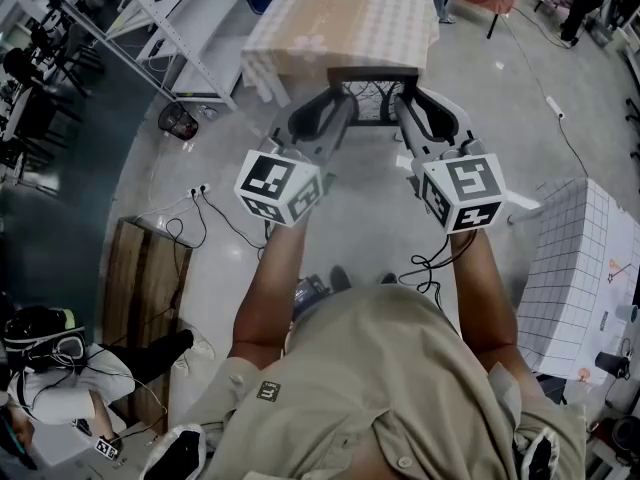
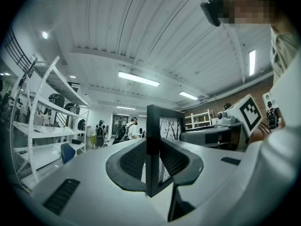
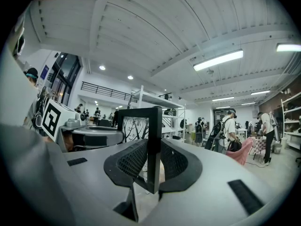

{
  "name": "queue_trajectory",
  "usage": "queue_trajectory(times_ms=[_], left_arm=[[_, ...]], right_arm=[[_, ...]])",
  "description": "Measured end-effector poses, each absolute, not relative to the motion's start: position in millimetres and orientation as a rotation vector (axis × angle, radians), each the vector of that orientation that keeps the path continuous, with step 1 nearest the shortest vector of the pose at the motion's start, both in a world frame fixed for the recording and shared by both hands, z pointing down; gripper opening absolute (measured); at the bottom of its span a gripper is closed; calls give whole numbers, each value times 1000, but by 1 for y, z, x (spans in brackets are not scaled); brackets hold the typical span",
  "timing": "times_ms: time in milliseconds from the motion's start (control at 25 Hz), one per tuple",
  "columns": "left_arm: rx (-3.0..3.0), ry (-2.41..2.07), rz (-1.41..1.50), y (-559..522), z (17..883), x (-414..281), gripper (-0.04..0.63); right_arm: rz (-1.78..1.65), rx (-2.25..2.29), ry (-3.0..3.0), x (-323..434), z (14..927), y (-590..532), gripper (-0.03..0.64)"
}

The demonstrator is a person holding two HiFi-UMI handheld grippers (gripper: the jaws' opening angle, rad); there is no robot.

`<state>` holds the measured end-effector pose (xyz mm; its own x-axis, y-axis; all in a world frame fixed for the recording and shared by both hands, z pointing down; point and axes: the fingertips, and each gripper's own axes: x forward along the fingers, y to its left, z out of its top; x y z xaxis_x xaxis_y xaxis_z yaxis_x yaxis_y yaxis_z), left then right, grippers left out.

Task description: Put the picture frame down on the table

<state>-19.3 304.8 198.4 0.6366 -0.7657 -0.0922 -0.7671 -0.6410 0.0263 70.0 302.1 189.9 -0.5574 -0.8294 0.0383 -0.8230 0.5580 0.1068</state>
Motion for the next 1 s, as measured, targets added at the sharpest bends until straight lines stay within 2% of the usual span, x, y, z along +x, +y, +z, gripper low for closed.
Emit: queue_trajectory(times_ms=[1000], left_arm=[[-2776, 1390, 110, 297, 196, 43, 86]], right_arm=[[-117, 1373, -2755, 132, 190, 290, 87]])
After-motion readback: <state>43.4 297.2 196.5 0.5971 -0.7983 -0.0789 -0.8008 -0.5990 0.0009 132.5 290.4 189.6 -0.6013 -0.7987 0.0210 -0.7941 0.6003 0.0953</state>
